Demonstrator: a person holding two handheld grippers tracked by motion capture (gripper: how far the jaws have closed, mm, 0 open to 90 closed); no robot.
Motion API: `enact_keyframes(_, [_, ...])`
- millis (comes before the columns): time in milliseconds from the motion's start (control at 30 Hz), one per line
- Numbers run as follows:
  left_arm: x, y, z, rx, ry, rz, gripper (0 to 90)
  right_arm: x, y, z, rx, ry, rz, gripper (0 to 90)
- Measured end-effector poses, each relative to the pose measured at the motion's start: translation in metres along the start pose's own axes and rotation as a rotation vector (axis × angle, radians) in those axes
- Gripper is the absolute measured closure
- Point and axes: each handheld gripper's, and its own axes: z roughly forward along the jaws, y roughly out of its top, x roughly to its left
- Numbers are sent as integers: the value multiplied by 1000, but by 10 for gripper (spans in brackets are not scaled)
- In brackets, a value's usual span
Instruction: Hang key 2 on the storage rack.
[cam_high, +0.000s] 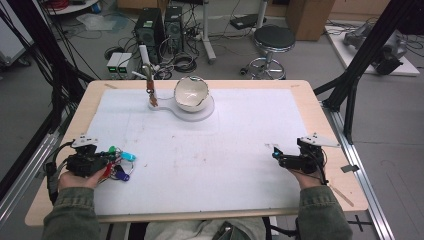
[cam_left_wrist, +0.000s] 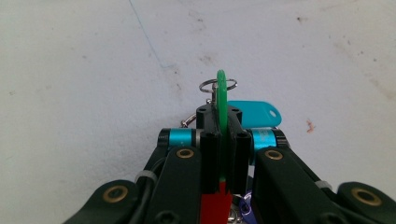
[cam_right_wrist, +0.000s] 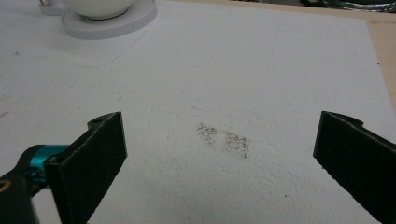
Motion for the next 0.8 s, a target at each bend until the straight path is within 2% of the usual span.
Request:
enact_keyframes(100, [0,1,-1,-5,-1,-6,863,0,0,0,1,-1,0,18])
enact_keyframes(267, [-2,5,-4,-23,8,13,863,-2,-1,1,7,-9,15,18])
enact_keyframes(467, [-1,8,-5,-54,7,20,863,-4,-2,0,-14,-19,34,18])
enact_keyframes(633, [5,13,-12,-113,1,-9,863,-4,-3,-3,-46,-25,35,18])
enact_keyframes(800, [7,15,-14,-130,7,-19,863,-3,-3,-4,-56,-31,35,18])
